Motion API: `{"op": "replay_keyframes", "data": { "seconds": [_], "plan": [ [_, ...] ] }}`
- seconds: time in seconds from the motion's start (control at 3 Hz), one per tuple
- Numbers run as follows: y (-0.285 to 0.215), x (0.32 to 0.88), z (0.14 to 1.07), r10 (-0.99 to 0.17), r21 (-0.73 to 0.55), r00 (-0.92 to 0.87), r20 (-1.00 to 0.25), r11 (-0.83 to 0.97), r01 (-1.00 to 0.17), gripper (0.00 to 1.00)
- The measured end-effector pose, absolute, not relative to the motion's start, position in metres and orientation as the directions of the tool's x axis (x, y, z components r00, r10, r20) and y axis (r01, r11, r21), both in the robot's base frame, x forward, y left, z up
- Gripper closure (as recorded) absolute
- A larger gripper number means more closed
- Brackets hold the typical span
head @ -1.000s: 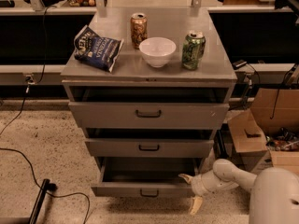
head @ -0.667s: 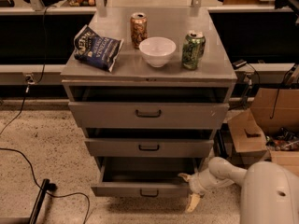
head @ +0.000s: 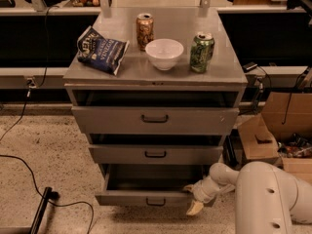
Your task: Open bottom drawer
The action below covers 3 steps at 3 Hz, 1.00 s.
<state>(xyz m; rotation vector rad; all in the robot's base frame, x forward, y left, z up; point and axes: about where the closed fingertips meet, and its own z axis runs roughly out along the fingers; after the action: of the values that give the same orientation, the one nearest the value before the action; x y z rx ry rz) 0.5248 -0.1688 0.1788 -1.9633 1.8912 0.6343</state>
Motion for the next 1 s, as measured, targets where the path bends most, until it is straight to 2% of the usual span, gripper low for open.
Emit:
{"op": "replay_keyframes", "data": {
  "seconds": [1.0],
  "plan": [
    [-0.156,0.453,0.201,-0.861,0.223,0.023,-0.509,-0.158,-0.962,0.49]
  ]
}}
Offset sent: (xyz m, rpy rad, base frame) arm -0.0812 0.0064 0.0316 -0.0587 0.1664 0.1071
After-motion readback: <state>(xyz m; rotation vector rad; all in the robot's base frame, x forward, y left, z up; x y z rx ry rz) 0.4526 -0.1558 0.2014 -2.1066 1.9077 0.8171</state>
